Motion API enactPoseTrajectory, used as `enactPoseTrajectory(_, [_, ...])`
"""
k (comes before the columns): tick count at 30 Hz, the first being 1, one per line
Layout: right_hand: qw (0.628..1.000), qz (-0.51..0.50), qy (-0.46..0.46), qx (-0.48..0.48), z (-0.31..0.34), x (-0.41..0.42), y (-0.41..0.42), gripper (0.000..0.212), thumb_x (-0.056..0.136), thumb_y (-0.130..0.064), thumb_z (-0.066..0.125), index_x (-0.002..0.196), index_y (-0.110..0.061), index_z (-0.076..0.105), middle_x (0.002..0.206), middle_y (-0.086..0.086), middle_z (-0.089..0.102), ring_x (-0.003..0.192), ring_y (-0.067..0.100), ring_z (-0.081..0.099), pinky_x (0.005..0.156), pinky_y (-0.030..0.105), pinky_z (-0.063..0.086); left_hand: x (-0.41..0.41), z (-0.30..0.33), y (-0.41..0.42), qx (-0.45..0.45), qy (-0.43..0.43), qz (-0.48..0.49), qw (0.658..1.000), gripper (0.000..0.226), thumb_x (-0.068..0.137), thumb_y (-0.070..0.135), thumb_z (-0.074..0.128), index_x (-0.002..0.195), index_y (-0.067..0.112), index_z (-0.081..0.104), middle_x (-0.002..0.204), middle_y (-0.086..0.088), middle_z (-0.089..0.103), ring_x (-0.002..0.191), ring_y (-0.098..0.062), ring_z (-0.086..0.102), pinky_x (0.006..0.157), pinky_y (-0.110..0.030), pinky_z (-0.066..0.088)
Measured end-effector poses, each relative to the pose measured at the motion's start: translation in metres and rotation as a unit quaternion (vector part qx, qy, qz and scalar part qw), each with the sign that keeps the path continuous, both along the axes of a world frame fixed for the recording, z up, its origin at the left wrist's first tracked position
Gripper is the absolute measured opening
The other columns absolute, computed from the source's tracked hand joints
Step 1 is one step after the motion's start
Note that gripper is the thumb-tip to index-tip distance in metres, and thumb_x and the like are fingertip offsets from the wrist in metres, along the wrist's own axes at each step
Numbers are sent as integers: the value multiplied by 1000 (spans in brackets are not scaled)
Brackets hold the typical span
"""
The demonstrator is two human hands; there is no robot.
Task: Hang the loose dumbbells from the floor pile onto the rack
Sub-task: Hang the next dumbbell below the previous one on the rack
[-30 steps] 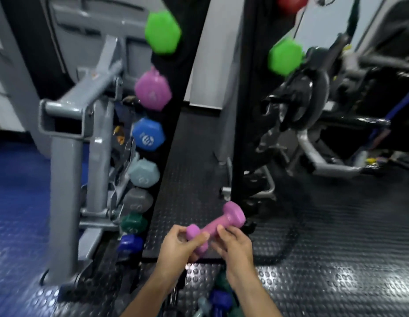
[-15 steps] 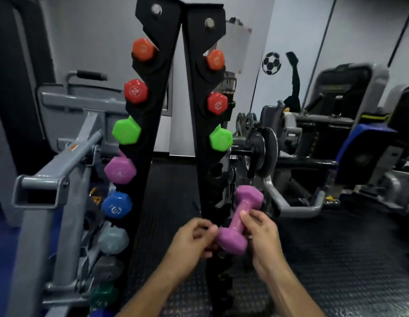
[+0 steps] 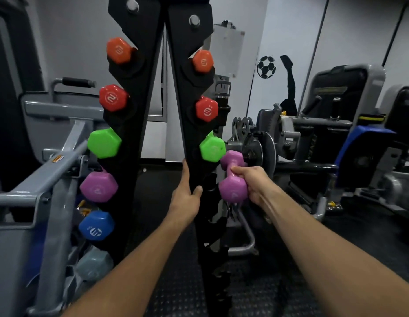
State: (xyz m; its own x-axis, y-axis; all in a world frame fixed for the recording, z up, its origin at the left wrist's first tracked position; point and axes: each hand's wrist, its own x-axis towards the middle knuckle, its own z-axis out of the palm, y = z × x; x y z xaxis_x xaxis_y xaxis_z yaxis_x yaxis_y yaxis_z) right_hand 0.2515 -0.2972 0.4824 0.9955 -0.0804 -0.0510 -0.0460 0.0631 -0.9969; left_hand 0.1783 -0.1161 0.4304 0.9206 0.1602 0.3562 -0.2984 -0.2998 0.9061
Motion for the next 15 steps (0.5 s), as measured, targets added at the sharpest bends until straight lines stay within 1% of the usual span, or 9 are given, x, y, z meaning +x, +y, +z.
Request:
enactPoseTrajectory(1, [1000,9,5,-12,0,6,2,13,92,-8,72,98,3,67,78,10,65,50,17,66,52,33,55,1,-2,1,17,-8,15,1000,89,102,12,56,158,54,1,134,13,57,111,2,55,95,-11,36])
enactPoseTrajectory(2, [1000,19,7,-20,0,11,6,17,92,-7,72,103,4,66,84,13,67,54,19,68,53,36,57,4,-5,3,37,-14,29,999,89,103,13,56,157,54,0,137,8,60,115,-5,58,96,-14,35])
enactPoseTrajectory(4, [999,29,6,-33,2,18,10,23,91,-5,72,110,6,64,89,15,68,57,21,70,53,36,58,9,-10,6,64,-17,50,997,92,103,15,58,155,59,-3,137,-2,64,118,-20,65,92,-19,38])
enactPoseTrajectory(6, [998,35,3,-44,5,26,15,28,89,-3,75,112,9,65,93,18,70,62,24,71,60,42,61,13,-13,8,77,-20,57,995,94,102,17,59,152,64,-4,133,-7,67,116,-24,67,91,-23,42])
enactPoseTrajectory(8, [998,38,6,-55,7,30,20,35,84,-4,79,114,10,67,102,21,74,66,26,72,64,44,61,16,-15,9,69,-28,53,996,94,102,17,60,150,67,-2,132,-3,68,115,-18,66,96,-24,44])
enactPoseTrajectory(10, [997,38,4,-71,11,31,24,35,81,-3,81,113,7,69,104,21,74,65,25,73,57,38,59,18,-16,11,54,-40,43,997,94,102,16,60,147,70,0,133,0,68,109,-9,64,100,-36,54])
enactPoseTrajectory(12, [996,35,-10,-79,16,31,24,21,85,6,73,106,6,72,96,17,74,66,21,71,51,31,58,20,-18,13,33,-40,24,998,93,102,14,59,144,75,2,137,4,64,111,-5,60,96,-47,58])
enactPoseTrajectory(13, [996,35,-21,-74,19,31,23,16,87,11,67,102,8,73,88,16,73,64,20,69,53,31,58,21,-19,14,21,-37,12,999,93,103,12,58,143,76,4,137,7,62,110,-3,59,96,-49,58])
enactPoseTrajectory(15, [996,41,-38,-67,22,31,24,17,87,20,60,94,8,71,77,17,70,57,18,66,57,28,58,23,-21,17,2,-28,-8,1000,90,104,8,53,141,78,9,132,15,58,96,3,58,93,-48,59])
